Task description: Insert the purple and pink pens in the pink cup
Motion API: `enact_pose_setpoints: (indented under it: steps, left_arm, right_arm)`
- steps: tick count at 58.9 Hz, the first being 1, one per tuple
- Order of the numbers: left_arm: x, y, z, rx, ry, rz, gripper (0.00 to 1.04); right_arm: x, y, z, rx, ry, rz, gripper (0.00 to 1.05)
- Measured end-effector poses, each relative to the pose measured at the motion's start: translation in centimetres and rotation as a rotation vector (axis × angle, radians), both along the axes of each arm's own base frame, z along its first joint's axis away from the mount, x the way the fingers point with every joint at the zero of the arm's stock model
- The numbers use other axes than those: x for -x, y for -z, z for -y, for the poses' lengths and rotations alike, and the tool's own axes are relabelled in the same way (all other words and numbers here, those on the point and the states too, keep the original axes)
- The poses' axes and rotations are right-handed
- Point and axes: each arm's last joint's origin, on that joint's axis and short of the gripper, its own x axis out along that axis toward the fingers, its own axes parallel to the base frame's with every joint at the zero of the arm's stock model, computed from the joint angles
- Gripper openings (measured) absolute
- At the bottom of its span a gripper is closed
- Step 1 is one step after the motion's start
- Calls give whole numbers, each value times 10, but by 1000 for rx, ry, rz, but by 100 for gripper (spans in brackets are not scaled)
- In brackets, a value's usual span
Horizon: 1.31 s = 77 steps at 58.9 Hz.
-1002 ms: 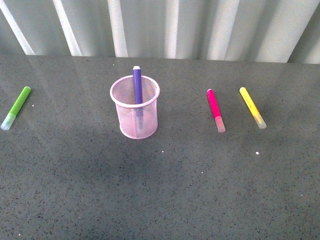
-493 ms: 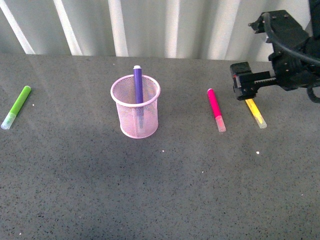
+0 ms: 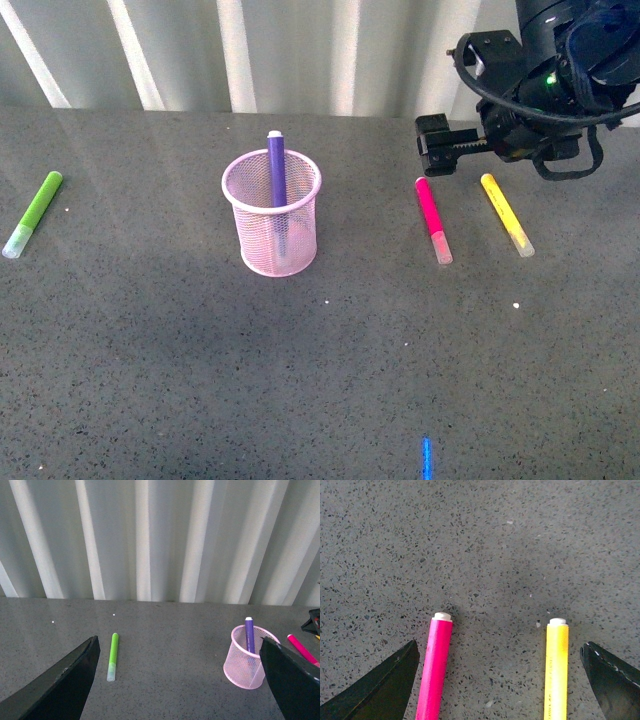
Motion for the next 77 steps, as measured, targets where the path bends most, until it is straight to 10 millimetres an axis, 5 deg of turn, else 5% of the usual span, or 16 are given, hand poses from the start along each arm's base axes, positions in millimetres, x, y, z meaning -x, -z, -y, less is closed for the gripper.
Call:
enact_pose_setpoints:
  steps: [52, 77]
  left_arm:
    - [0, 0, 0, 0, 0, 0, 98]
    - [0, 0, 0, 0, 0, 0, 98]
  right_arm:
    - [-9, 41, -45, -47, -53, -75, 98]
    - [-8, 44, -49, -72, -34, -87, 37]
